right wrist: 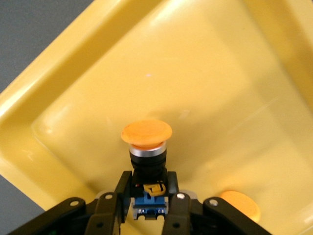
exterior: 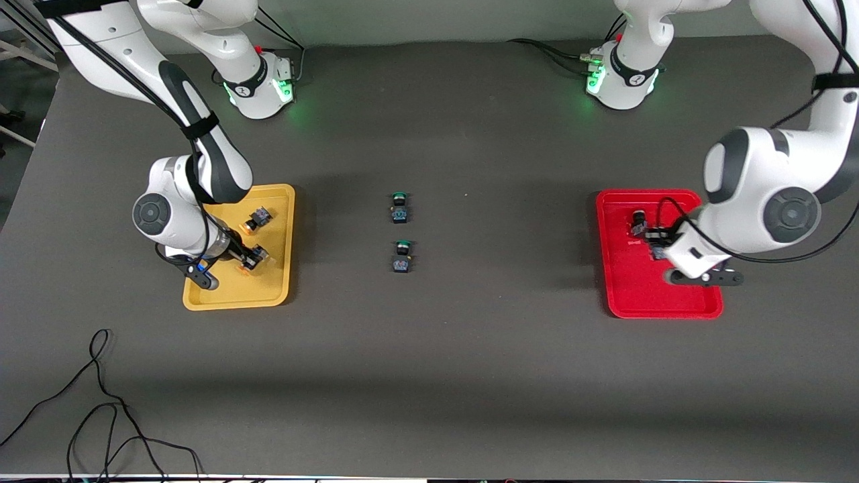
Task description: Place red and yellow buttons in trays
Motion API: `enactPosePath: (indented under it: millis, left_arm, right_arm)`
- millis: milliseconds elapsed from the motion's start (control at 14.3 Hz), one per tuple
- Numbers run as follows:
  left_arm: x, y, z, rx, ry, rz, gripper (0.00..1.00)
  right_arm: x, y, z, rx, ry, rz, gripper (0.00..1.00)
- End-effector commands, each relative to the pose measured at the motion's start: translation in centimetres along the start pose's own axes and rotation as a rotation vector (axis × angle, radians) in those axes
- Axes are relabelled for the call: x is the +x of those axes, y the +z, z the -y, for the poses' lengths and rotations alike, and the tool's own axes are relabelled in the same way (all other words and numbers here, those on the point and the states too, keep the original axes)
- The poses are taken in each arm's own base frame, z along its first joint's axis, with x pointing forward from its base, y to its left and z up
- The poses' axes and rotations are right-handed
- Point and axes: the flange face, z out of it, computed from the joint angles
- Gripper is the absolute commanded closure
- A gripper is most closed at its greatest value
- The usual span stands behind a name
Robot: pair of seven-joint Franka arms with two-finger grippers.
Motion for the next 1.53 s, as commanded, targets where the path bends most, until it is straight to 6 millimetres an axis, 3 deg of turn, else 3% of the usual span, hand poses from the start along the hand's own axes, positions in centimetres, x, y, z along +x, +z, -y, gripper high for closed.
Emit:
enactPosePath:
  millis: [0,140,209,349,419,488,558,628,698,767,977,1116,1326,1465]
  left_arm:
    - [1.0,5.7,3.3,0.016,0.081,-0.011,1.0]
    - [1.7,8.6,6.1,0.003,0.102,-0.017,1.0]
    - [2.0,9.8,6.5,0.0,0.101,-0.021,1.0]
    - [2.5,10.8,6.6,-0.002,0.1,-0.041,1.0]
    - [2.6,10.6,6.5,-0.001,0.101,-0.041,0.89]
    - [2.6,10.3,6.4,-0.001,0.101,-0.04,0.39]
    - [2.6,9.9,6.4,0.001,0.102,-0.042,0.01]
    - [2.4,9.1,6.4,0.004,0.103,-0.043,0.0]
    - [1.9,7.6,6.2,0.007,0.104,-0.033,0.0]
    - [1.3,4.9,5.7,0.018,0.1,-0.041,0.0]
    - [-2.0,-5.1,3.0,0.054,0.084,-0.059,0.0]
    - [-4.2,-11.5,0.5,0.073,0.029,-0.068,0.0]
    - [-7.3,-19.9,-3.3,0.081,-0.03,-0.051,0.0]
    - [-9.9,-22.9,-4.4,0.091,-0.032,-0.116,0.0]
  right_arm:
    - [0.2,-2.5,0.3,0.024,0.003,-0.02,0.0]
    - [0.6,-5.6,0.2,0.039,0.007,-0.034,0.0]
    - [0.9,-8.1,0.7,0.043,0.006,-0.036,0.0]
    - [0.8,-14.5,2.0,0.054,-0.032,-0.045,0.0]
    - [0.4,-17.8,2.1,0.069,-0.055,-0.076,0.0]
    - [-0.4,-20.9,2.0,0.089,-0.119,-0.11,0.0]
    - [-1.1,-23.5,1.7,0.102,-0.194,-0.136,0.0]
    - [-1.6,-25.8,1.4,0.103,-0.253,-0.147,0.0]
    - [-2.1,-28.3,1.0,0.099,-0.31,-0.15,0.0]
    - [-2.5,-30.9,0.5,0.097,-0.405,-0.168,0.0]
    - [-2.5,-36.6,-1.8,0.066,-0.605,-0.181,0.0]
    - [-3.1,-38.2,-2.8,-0.006,-0.704,-0.183,0.0]
    - [-4.6,-39.7,-4.3,-0.024,-0.71,-0.158,0.0]
    - [-4.8,-39.9,-4.8,-0.009,-0.703,-0.15,0.0]
